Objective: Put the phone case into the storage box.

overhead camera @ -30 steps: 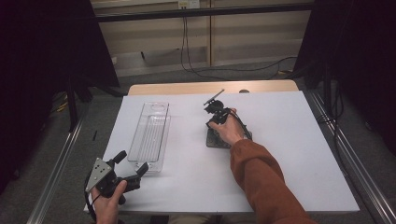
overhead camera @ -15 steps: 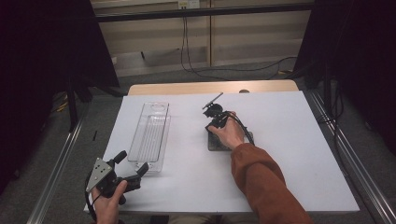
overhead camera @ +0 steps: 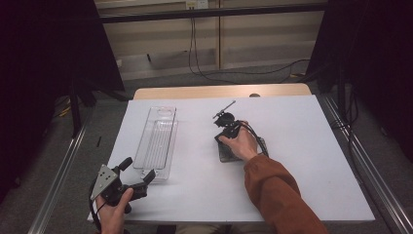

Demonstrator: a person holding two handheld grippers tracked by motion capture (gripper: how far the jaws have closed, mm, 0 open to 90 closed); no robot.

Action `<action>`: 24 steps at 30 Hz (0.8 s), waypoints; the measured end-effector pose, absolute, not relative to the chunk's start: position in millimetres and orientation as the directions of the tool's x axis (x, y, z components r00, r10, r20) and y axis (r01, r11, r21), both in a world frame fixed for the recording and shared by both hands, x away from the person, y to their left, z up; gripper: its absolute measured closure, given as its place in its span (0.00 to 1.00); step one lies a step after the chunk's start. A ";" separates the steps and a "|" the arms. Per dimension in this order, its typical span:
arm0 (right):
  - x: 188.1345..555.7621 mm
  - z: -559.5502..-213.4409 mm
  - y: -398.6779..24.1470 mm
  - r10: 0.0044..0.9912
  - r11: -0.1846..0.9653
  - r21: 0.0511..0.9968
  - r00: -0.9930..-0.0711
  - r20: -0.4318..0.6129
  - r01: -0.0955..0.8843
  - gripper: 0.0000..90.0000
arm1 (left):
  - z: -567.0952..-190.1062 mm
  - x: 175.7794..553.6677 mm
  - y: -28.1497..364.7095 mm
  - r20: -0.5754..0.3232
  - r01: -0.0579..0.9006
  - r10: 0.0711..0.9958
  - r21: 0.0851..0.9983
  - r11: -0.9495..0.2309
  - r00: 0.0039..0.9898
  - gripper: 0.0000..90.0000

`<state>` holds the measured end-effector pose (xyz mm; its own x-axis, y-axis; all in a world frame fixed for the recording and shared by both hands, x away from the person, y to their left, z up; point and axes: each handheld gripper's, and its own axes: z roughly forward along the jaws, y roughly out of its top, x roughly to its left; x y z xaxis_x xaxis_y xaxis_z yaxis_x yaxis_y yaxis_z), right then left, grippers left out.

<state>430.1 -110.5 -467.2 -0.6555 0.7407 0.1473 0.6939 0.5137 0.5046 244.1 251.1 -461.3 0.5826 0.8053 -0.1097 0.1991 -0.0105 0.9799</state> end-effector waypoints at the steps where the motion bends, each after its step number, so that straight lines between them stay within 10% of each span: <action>1: 429.4 -467.2 -111.2 0.738 0.515 0.505 -0.658 0.151 0.693 1.00 | -461.3 244.2 251.1 -0.111 0.198 0.803 0.980 -0.009 0.586 0.03; 24: 405.3 -466.0 -111.6 0.700 0.551 0.503 -0.697 0.155 0.666 1.00 | -461.3 244.2 250.5 -0.107 0.199 0.805 0.980 -0.014 0.584 0.03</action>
<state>405.3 -111.6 -466.0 -0.6967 0.7003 0.1555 0.6661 0.5509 0.5028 244.2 250.5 -461.3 0.5839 0.8048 -0.1071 0.1987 -0.0137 0.9800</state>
